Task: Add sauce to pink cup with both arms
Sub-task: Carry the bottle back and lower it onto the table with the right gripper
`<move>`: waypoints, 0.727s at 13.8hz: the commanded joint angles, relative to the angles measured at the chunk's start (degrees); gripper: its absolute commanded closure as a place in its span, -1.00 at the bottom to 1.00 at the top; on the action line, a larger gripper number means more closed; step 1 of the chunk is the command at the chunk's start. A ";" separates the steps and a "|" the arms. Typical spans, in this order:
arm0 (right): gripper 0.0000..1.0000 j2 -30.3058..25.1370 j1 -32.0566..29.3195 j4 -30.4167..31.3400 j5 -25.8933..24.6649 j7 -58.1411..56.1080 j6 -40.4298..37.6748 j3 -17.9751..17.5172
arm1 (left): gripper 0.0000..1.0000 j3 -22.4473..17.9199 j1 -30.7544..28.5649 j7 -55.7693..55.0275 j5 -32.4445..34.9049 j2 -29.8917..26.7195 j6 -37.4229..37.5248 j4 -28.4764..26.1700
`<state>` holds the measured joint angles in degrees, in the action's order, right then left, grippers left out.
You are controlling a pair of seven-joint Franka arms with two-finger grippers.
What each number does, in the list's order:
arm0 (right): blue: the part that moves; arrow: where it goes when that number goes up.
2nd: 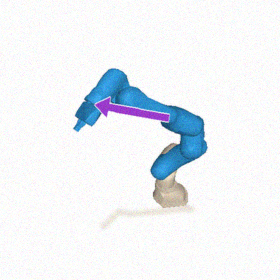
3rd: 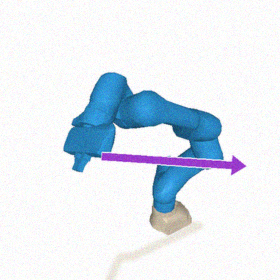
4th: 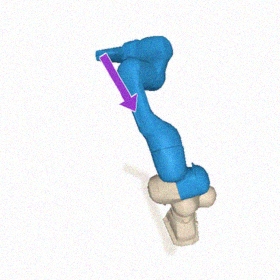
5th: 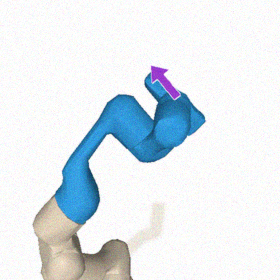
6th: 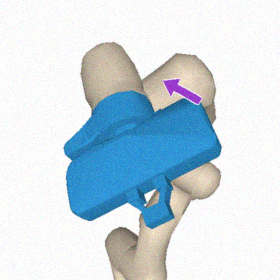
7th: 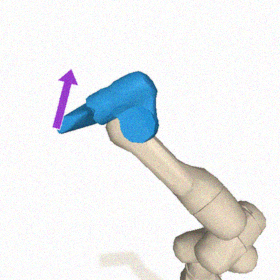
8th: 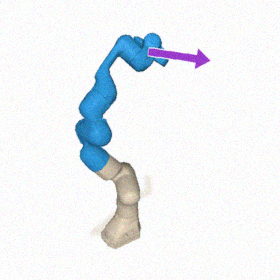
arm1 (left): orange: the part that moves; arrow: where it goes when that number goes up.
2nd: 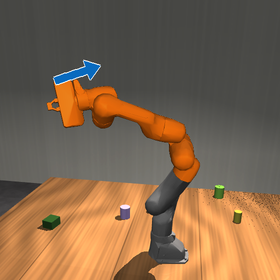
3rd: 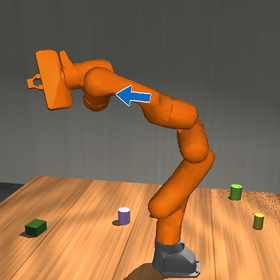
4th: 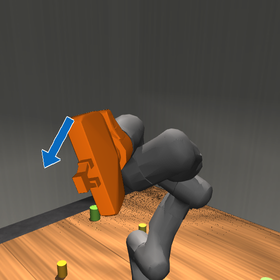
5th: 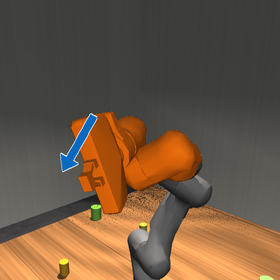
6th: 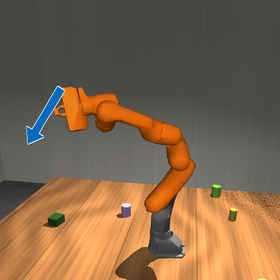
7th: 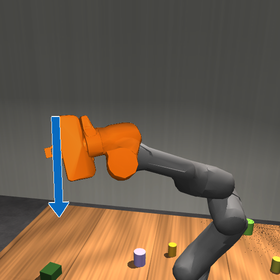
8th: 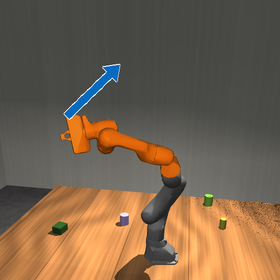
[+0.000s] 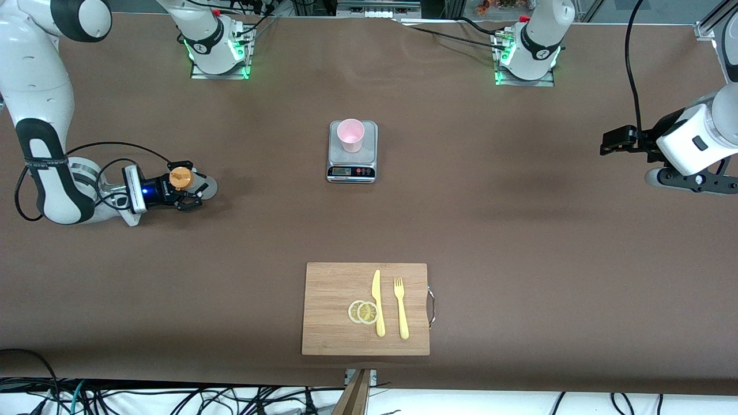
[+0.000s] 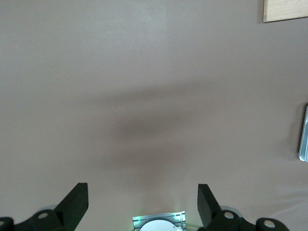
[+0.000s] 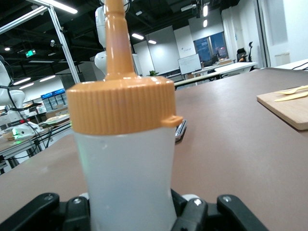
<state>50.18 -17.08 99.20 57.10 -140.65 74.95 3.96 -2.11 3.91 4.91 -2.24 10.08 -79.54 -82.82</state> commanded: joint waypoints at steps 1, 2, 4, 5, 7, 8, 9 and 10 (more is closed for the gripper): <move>0.85 0.70 -0.23 -1.03 1.18 -0.77 -2.09 0.70 | -1.00 -0.09 0.57 0.81 1.54 0.82 0.96 2.66; 0.73 0.97 -0.15 -1.11 1.09 -0.77 -2.00 0.70 | -1.00 -0.18 0.57 0.81 1.63 0.82 0.96 2.66; -0.81 1.15 -0.15 -1.11 1.09 0.11 -1.91 0.87 | -1.00 -0.18 0.57 0.89 1.63 0.82 0.96 2.75; -1.00 1.15 -0.06 -1.29 0.83 0.28 -1.91 1.05 | -1.00 -0.18 0.57 0.89 1.71 0.82 0.96 2.66; -1.00 1.06 -0.06 -1.99 0.21 0.28 -2.00 1.31 | -1.00 -0.18 0.57 0.81 1.72 0.82 0.96 2.75; -1.00 0.88 0.03 -2.08 -0.49 0.37 -2.00 1.66 | -1.00 -0.18 0.57 0.81 1.72 0.82 0.96 2.75; -1.00 0.80 0.20 -2.34 -1.63 0.37 -2.00 2.01 | -1.00 -0.18 0.57 0.81 1.72 0.82 0.96 2.75; -1.00 0.71 0.20 -3.65 -3.64 0.63 -2.09 2.11 | -1.00 -0.18 0.57 0.81 1.72 0.82 0.96 2.75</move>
<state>51.21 -17.10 97.59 56.11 -140.99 74.35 5.32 -2.10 4.07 4.91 -2.24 10.10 -79.53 -81.99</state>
